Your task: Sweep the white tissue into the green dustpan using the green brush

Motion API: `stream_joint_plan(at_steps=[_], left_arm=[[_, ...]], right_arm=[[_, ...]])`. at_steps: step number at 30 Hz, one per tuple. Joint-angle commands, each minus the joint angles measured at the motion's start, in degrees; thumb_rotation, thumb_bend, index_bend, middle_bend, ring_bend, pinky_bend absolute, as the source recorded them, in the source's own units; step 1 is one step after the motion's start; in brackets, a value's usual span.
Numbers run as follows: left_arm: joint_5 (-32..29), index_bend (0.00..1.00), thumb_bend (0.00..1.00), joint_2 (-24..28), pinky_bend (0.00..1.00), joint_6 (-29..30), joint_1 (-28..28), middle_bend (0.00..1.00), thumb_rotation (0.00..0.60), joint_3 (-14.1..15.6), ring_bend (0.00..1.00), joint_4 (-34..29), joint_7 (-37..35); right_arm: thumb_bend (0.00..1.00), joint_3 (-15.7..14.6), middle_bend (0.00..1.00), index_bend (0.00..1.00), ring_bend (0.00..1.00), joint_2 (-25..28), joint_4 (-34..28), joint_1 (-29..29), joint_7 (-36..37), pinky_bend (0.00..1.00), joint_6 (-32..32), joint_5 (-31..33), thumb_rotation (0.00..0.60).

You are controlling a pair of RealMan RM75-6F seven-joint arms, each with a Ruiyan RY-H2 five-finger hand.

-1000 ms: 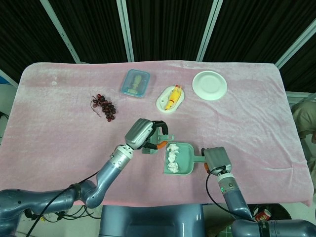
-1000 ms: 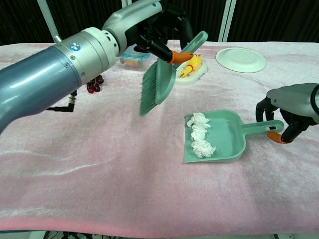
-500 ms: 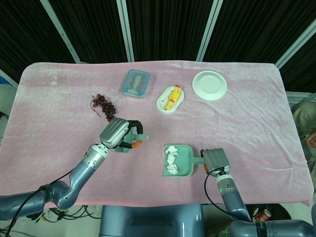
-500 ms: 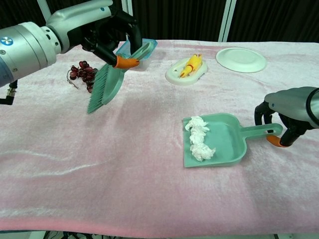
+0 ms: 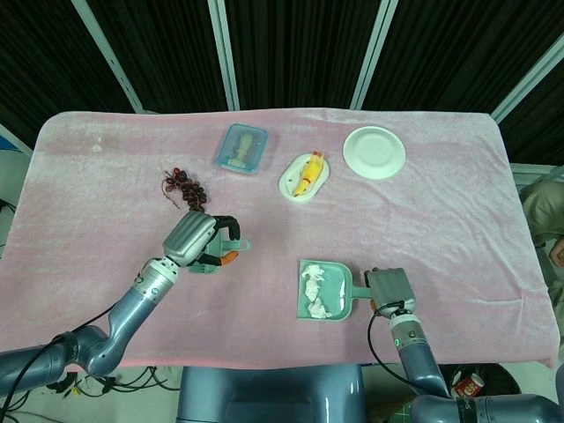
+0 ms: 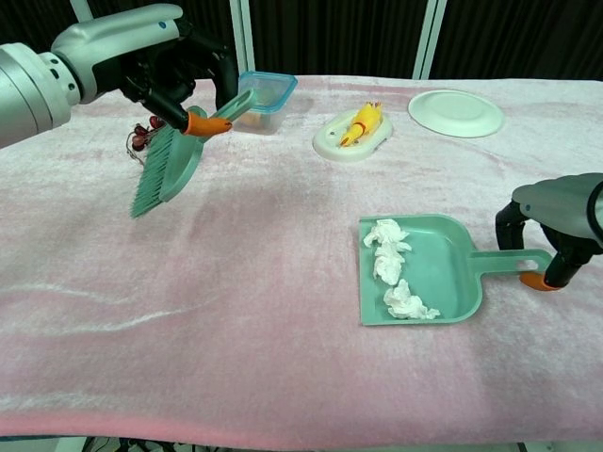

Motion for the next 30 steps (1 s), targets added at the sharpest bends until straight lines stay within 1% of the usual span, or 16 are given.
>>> stream_joint_plan(at_steps=[1, 7, 8, 10, 11, 13, 14, 17, 22, 26, 30], left_arm=[[-0.1, 0.64, 0.35, 0.3, 0.99, 0.0, 0.1, 0.67, 0.600, 0.1, 0.88, -0.3, 0.2], [0.1, 0.64, 0.35, 1.1, 0.99, 0.3, 0.6, 0.67, 0.600, 0.6, 0.88, -1.1, 0.6], [0.2, 0.64, 0.35, 1.3, 0.99, 0.3, 0.6, 0.67, 0.600, 0.7, 0.88, -1.2, 0.8], [0.4, 0.64, 0.35, 1.6, 0.99, 0.2, 0.7, 0.67, 0.600, 1.0, 0.88, -1.4, 1.1], [0.5, 0.64, 0.35, 1.9, 0.99, 0.0, 0.7, 0.67, 0.600, 1.1, 0.88, -1.5, 1.4], [0.6, 0.64, 0.35, 2.7, 0.99, -0.6, 0.5, 0.67, 0.600, 1.6, 0.88, -1.7, 2.7], [0.5, 0.65, 0.35, 2.9, 0.99, -0.9, 0.4, 0.67, 0.600, 1.7, 0.88, -1.9, 3.1], [-0.7, 0.65, 0.35, 4.3, 0.99, -2.8, 0.0, 0.67, 0.600, 2.5, 0.88, -2.7, 6.3], [-5.4, 0.64, 0.35, 6.8, 0.99, -6.6, -1.0, 0.67, 0.600, 3.9, 0.88, -4.7, 15.3], [-9.6, 0.62, 0.35, 7.6, 0.99, -8.1, -1.2, 0.65, 0.600, 5.3, 0.88, -5.3, 21.3], [-12.9, 0.60, 0.35, 7.2, 0.99, -8.6, -0.9, 0.63, 0.600, 7.2, 0.88, -4.7, 25.3]], right_arm=[[0.24, 0.0, 0.34, 0.42, 0.68, 0.1, -0.4, 0.0, -0.4, 0.77, 0.3, 0.2, 0.600], [0.21, -0.3, 0.30, 0.36, 0.68, 0.2, -1.1, -0.1, -0.9, 0.77, 1.0, 0.1, 0.600], [0.20, -0.3, 0.28, 0.33, 0.68, 0.2, -1.3, -0.1, -1.0, 0.77, 1.1, 0.2, 0.600], [0.17, -0.5, 0.22, 0.22, 0.68, 0.4, -1.6, -0.1, -1.6, 0.77, 1.5, 0.3, 0.600], [0.15, -0.6, 0.18, 0.14, 0.68, 0.5, -1.8, -0.1, -2.0, 0.77, 1.7, 0.4, 0.600], [0.13, -0.8, 0.12, 0.05, 0.68, 0.8, -2.2, -0.2, -2.3, 0.77, 2.3, -0.1, 0.600], [0.12, -0.9, 0.11, 0.03, 0.68, 0.9, -2.4, -0.3, -2.2, 0.77, 2.4, -0.3, 0.600], [0.12, -1.0, 0.10, 0.02, 0.68, 1.4, -2.9, -0.8, -1.5, 0.77, 2.8, -0.9, 0.600], [0.12, -1.3, 0.10, 0.02, 0.68, 2.5, -3.8, -1.5, -0.5, 0.77, 2.9, -1.8, 0.600], [0.12, -1.3, 0.10, 0.02, 0.68, 3.2, -4.3, -1.8, -0.1, 0.77, 3.0, -2.3, 0.600], [0.12, -1.2, 0.10, 0.02, 0.68, 3.8, -4.9, -2.1, 0.5, 0.77, 3.0, -2.8, 0.600]])
